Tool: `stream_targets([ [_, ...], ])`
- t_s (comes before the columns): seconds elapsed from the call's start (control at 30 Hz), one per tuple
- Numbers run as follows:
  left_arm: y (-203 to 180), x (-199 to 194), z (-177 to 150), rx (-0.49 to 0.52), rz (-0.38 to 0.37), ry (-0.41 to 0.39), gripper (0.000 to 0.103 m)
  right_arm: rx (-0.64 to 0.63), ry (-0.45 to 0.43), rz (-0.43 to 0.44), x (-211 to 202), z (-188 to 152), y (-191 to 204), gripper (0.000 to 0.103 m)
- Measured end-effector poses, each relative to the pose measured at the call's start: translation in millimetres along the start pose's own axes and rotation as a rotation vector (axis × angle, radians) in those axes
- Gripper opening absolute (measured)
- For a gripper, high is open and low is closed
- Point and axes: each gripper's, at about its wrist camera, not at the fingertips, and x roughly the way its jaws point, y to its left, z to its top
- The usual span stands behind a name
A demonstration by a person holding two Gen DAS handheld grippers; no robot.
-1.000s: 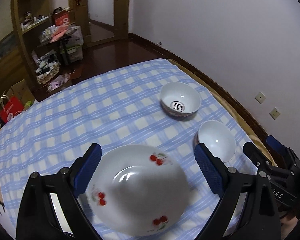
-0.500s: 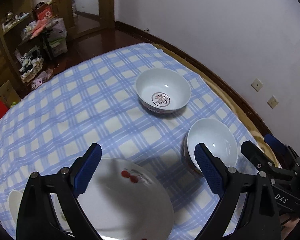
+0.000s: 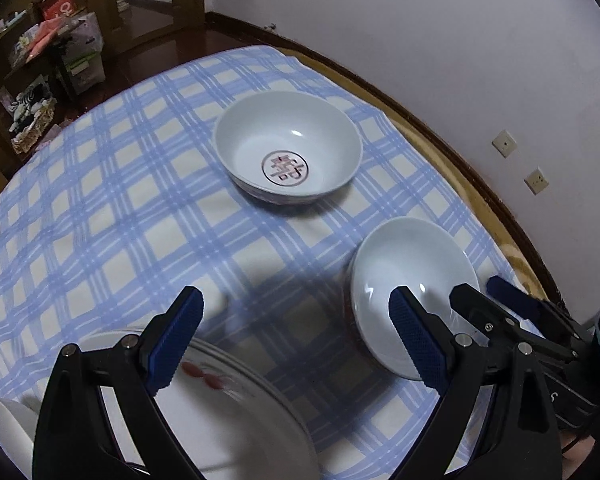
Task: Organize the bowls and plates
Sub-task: 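Grasp the second white bowl rim with both tools, then lift and carry the second white bowl toward the first white bowl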
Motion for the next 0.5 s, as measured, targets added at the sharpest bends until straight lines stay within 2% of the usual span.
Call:
stream_targets([
  [0.03,-2,3,0,0.003,0.001,0.009,0.088,0.014,0.016,0.015,3,-1,-1,0.056],
  [0.07,-4,5,-1,0.004,0.000,0.013,0.078,0.023,0.029,0.025,6,-1,-2,0.052],
  [0.1,-5,7,-1,0.002,0.003,0.019,0.068,0.028,0.042,0.036,8,-3,-3,0.044],
  [0.13,-5,9,-2,-0.003,0.001,0.022,0.063,0.027,0.050,0.038,10,-3,-2,0.037],
  [0.17,-5,12,-3,-0.013,-0.003,0.034,0.052,0.021,0.060,0.032,11,-4,-2,0.035],
  [0.2,-4,16,-3,-0.029,-0.017,0.051,0.047,0.015,0.062,0.030,12,-4,-1,0.034],
  [0.3,-3,25,-7,-0.058,-0.047,0.087,0.036,0.023,0.073,0.052,14,-4,-1,0.031],
  [0.33,-5,26,-7,-0.051,-0.045,0.087,0.034,0.027,0.078,0.068,15,-4,0,0.026],
  [0.43,-14,32,-9,-0.035,-0.047,0.104,0.020,0.035,0.093,0.095,19,-4,1,0.021],
  [0.47,-16,34,-10,-0.033,-0.063,0.109,0.008,0.027,0.099,0.096,21,-5,2,0.021],
  [0.5,-18,35,-11,-0.026,-0.054,0.110,0.008,0.016,0.104,0.087,22,-5,4,0.021],
])
